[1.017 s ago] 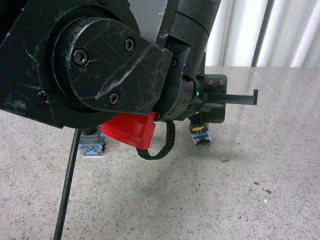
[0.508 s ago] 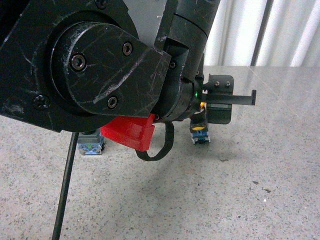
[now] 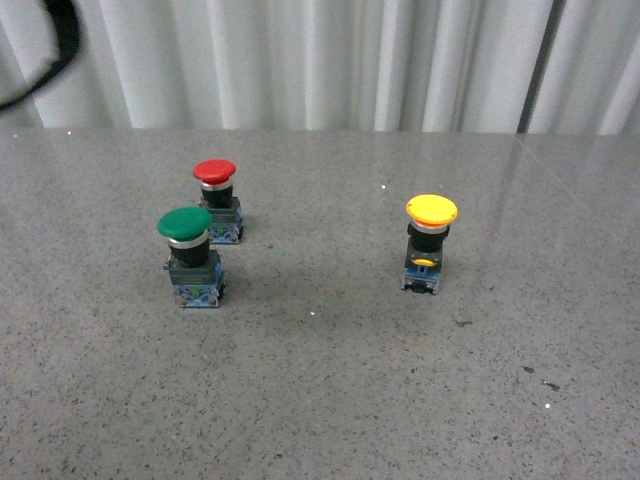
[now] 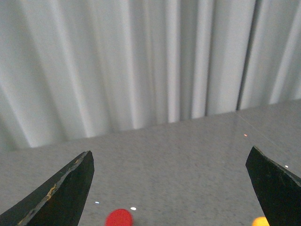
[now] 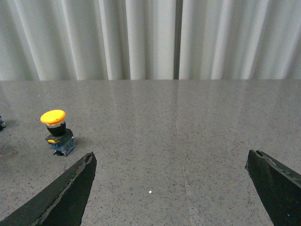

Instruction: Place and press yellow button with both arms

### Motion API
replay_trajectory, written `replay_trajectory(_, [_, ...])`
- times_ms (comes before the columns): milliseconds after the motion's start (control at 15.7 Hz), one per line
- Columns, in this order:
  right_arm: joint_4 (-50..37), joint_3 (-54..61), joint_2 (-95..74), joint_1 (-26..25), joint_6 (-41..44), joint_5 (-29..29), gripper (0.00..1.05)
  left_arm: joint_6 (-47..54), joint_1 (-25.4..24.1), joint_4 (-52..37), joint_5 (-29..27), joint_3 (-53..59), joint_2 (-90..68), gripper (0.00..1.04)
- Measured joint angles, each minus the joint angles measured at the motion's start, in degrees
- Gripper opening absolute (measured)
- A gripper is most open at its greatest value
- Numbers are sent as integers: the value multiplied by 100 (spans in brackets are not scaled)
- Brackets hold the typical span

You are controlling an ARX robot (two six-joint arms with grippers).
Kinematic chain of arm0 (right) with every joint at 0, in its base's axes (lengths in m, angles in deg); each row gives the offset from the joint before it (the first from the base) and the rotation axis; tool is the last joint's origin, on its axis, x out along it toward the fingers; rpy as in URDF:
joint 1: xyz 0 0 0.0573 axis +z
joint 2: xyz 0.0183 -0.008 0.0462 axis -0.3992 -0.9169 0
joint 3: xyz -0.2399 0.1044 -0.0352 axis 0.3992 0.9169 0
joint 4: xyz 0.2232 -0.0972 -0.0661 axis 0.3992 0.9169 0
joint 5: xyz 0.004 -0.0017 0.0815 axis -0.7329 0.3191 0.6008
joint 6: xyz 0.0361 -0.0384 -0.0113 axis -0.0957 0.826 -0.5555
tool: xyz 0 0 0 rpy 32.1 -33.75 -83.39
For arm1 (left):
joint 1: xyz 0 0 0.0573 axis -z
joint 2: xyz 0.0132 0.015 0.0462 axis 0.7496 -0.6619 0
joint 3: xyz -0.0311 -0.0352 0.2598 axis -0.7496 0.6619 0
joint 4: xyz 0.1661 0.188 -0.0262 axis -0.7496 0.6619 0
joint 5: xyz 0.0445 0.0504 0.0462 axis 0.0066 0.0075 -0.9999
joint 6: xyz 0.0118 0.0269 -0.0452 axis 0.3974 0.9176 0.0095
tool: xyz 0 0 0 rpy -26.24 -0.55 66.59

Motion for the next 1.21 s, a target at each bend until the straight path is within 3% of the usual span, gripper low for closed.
replay_trajectory(64, [-4,0,0,0,-2,0,98,249,-203,-76,-24,269,466,98])
replay_trajectory(191, [2,0,0,0,0,-2,98,129,-638,487,-496,837,1290,84])
replay_trajectory(508, [-2,0,0,0,0,-4,98,-146,-1320,815,-129,1703,2114,68])
replay_trajectory(572, [2,0,0,0,0,-2,98,-249,-1836,890,225,2208,2708,58])
replay_trajectory(636, [0,0,0,0,0,-2,98,-328,-2299,-337,669,2559,2430,45])
replay_trajectory(699, [-9,0,7,2,0,17,98,-365,-2503,-1150,890,2492,1661,34])
replay_trajectory(890, [-2,0,7,0,0,0,98,-372,-2599,-1196,1176,3401,1666,2])
replay_trajectory(1208, [0,0,7,0,0,0,98,-393,-3130,-765,1615,3978,2957,2])
